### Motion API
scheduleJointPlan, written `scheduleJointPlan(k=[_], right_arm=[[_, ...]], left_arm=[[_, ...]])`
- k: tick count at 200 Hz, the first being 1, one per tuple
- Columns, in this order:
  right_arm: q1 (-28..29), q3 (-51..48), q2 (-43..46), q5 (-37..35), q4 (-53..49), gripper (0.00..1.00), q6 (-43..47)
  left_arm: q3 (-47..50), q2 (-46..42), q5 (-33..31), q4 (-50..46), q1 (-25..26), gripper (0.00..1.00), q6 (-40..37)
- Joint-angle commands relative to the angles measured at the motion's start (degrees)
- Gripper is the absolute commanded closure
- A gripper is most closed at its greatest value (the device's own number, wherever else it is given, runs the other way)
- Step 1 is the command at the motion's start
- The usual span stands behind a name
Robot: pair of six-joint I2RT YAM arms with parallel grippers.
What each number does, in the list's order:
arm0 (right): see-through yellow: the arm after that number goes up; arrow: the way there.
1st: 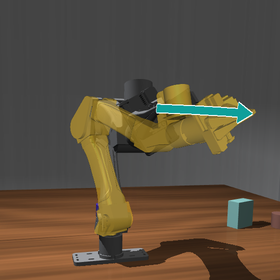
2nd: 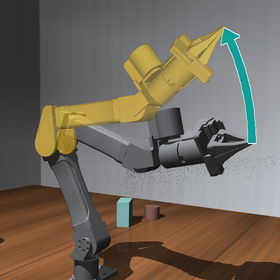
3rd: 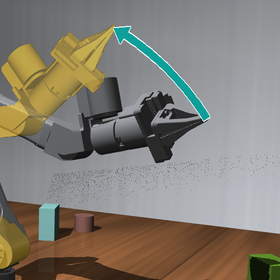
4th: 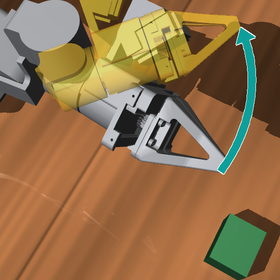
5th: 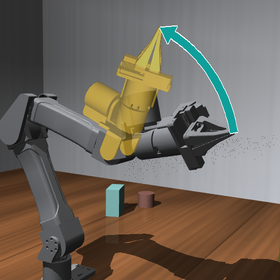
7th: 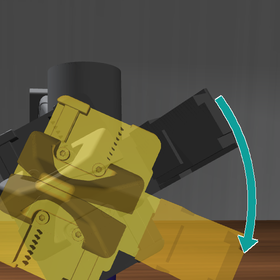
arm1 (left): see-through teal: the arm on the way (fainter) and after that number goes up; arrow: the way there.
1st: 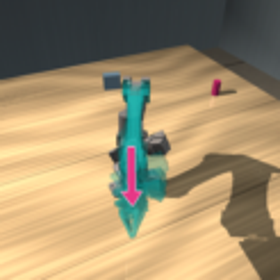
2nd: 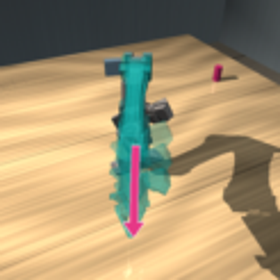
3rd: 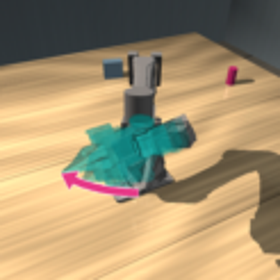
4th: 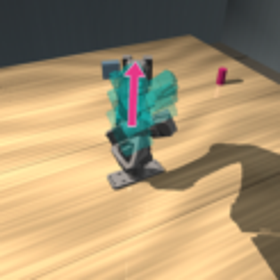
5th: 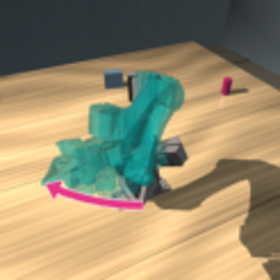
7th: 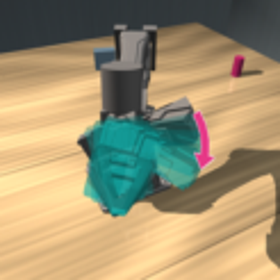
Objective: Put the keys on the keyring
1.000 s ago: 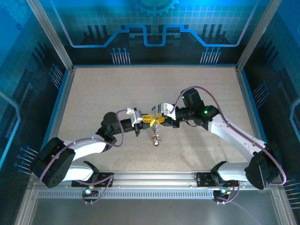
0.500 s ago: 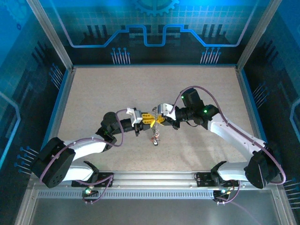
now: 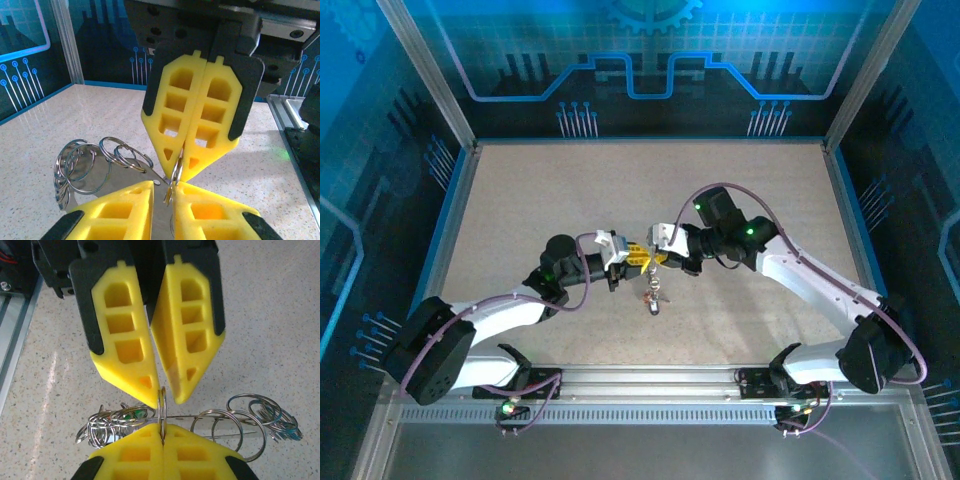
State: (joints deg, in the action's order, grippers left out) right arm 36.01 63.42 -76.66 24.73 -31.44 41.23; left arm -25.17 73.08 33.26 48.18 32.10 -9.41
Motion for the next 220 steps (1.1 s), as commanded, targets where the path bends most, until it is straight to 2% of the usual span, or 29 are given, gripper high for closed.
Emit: scheduleJointPlan(k=[1,65,82,96,102,121,141,220], right_arm=[[1.1,2.3,-1.0,-0.5,-1.1,1.00,0.9],[1.7,3.0,-1.5,-0.2,-1.1,1.00,0.9],[1.7,3.4,-1.8,0.1,-1.5,1.00,1.1],[1.6,3.1,-1.6,0.7,-1.1,1.00,0.9],[1.4,2.8,-1.3,1.1,-0.7,0.99,0.6],[0.1,1.0,0.2,3.4,1.5,0.84,-1.2],[-1.5,-0.6,2.2,5.1,2.6,0.79,-2.5],[-3.2,-4.3,5.0,7.6,6.6,0.82,-5.2]], left_arm=[[-2.0,-1.4,-0.1,-1.7,-0.1,0.82,-1.8],[-4.5,-1.6,-0.4,-8.6,0.0,0.87,-2.9],[-5.1,-2.2,-0.3,-9.6,0.1,0.98,-2.7],[-5.2,-2.3,0.0,-9.5,0.0,1.00,-2.6],[-5.1,-2.4,0.4,-8.9,0.0,1.00,-2.5],[-3.7,-3.3,0.5,-5.2,0.1,1.00,-0.7],[-1.5,-4.2,0.2,-0.1,-0.1,1.00,1.2],[1.5,-2.1,3.0,14.6,-1.5,1.00,8.6]])
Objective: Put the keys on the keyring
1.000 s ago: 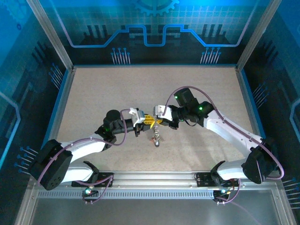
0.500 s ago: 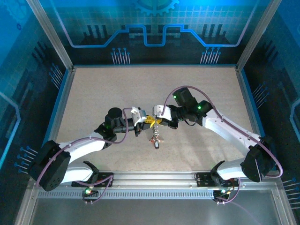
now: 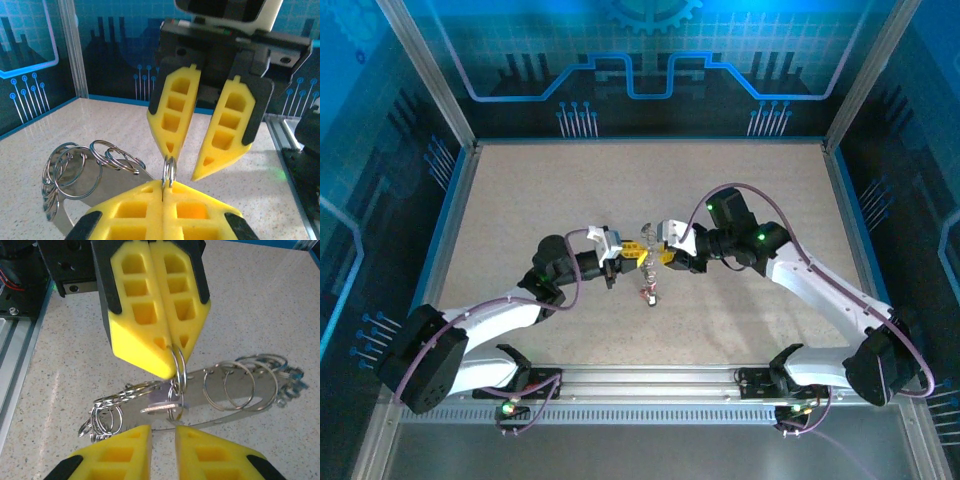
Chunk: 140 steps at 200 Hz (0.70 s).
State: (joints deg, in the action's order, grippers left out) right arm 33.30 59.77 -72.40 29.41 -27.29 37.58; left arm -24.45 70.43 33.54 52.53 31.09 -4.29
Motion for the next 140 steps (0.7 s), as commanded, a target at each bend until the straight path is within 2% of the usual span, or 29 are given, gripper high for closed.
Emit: scheduleJointPlan(k=[1,30,74,140], right_arm=[[-0.5,-0.7,0.7,3.0,2.4,0.82,-1.5],[-1.2,0.1,0.5,4.2,3.2,0.78,-2.5],[-3.9,0.6,0.8,10.4,4.5,0.74,-4.1],[-4.0,2.5,-1.9,16.7,2.1,0.72,-4.4]], left_arm=[[0.8,0.6,2.8,10.4,-0.5,1.00,3.5],[0.8,1.6,4.0,11.5,-0.5,1.00,3.6],[0.7,1.8,4.5,11.0,-0.5,1.00,2.9],[0.4,1.9,3.7,11.4,-0.5,1.00,2.6]])
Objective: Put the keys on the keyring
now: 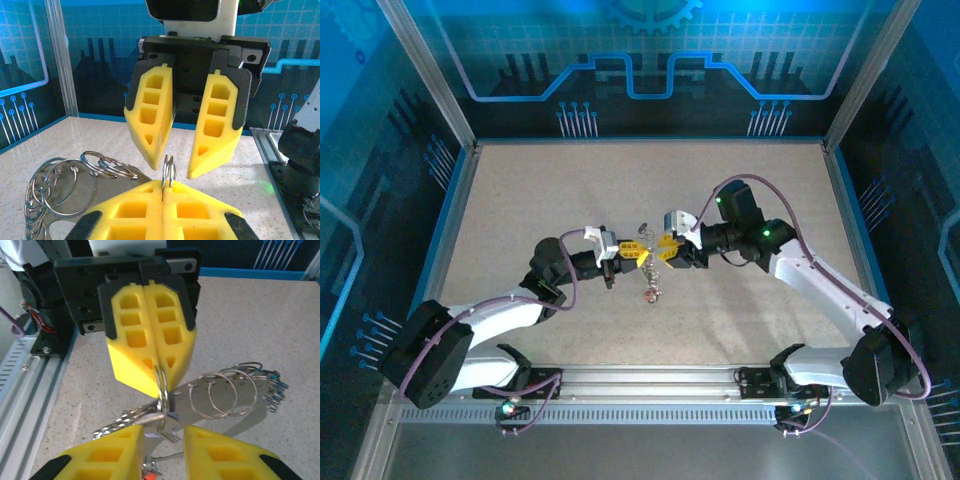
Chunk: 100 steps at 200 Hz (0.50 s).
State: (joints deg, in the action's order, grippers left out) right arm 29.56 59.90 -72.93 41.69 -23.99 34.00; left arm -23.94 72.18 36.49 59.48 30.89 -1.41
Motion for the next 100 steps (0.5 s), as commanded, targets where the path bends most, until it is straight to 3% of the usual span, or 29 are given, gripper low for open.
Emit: scheduleJointPlan(k=[1,36,74,100], right_arm=[[-0.3,2.5,-1.4,4.5,-1.3,0.72,-0.8],[-0.4,3.1,-2.3,3.5,-2.0,0.73,-1.8],[-0.4,4.1,-3.9,2.0,-2.9,0.87,-2.5],[-0.5,3.8,-4.4,0.7,-3.4,0.92,-2.6]], left_arm=[[-0.2,0.1,0.7,4.5,-0.3,1.00,-0.2],[-0.3,0.0,0.7,4.2,-0.3,1.00,-0.6],[-0.3,-0.4,0.9,4.7,-0.3,1.00,-0.2],[0.0,-0.7,0.1,5.7,-0.3,1.00,0.2]])
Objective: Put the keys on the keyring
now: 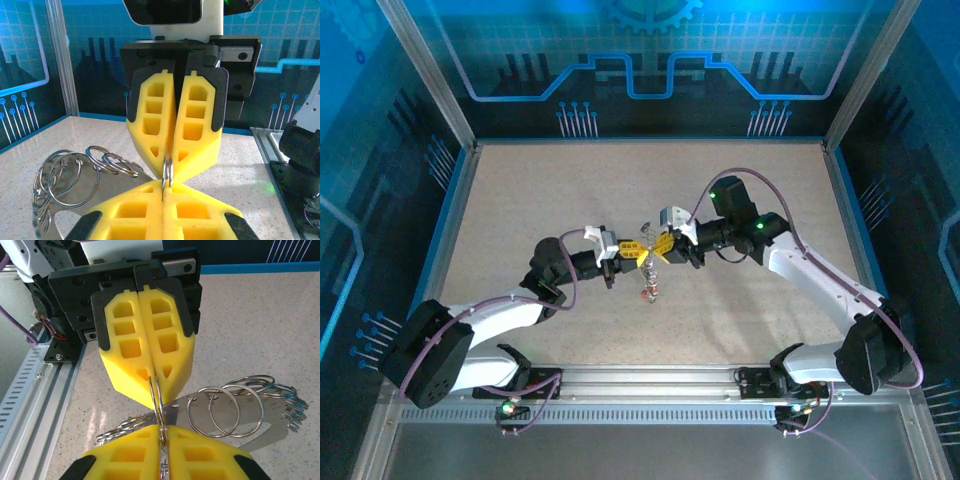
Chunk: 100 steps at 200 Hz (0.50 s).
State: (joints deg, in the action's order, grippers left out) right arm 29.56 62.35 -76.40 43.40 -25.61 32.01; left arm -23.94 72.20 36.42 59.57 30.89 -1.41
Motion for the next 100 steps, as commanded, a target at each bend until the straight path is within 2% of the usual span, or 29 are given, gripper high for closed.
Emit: scheduleJointPlan(k=[1,25,59,100], right_arm=[[-0.5,1.4,-0.9,-1.1,-1.8,0.92,-0.6],[-0.7,0.9,-1.2,-1.9,-1.7,0.95,-0.7],[-0.1,1.5,-2.0,0.3,-0.8,0.95,-0.8],[0.3,1.2,-0.8,0.8,3.0,0.83,-1.4]], left_arm=[[0.0,-0.8,0.0,5.7,-0.3,1.00,0.2],[-0.4,-0.2,-0.1,7.5,-0.3,1.00,0.3],[-1.1,2.5,0.5,12.1,-0.3,1.00,3.1],[0.1,6.7,0.1,20.1,-0.3,1.00,5.6]])
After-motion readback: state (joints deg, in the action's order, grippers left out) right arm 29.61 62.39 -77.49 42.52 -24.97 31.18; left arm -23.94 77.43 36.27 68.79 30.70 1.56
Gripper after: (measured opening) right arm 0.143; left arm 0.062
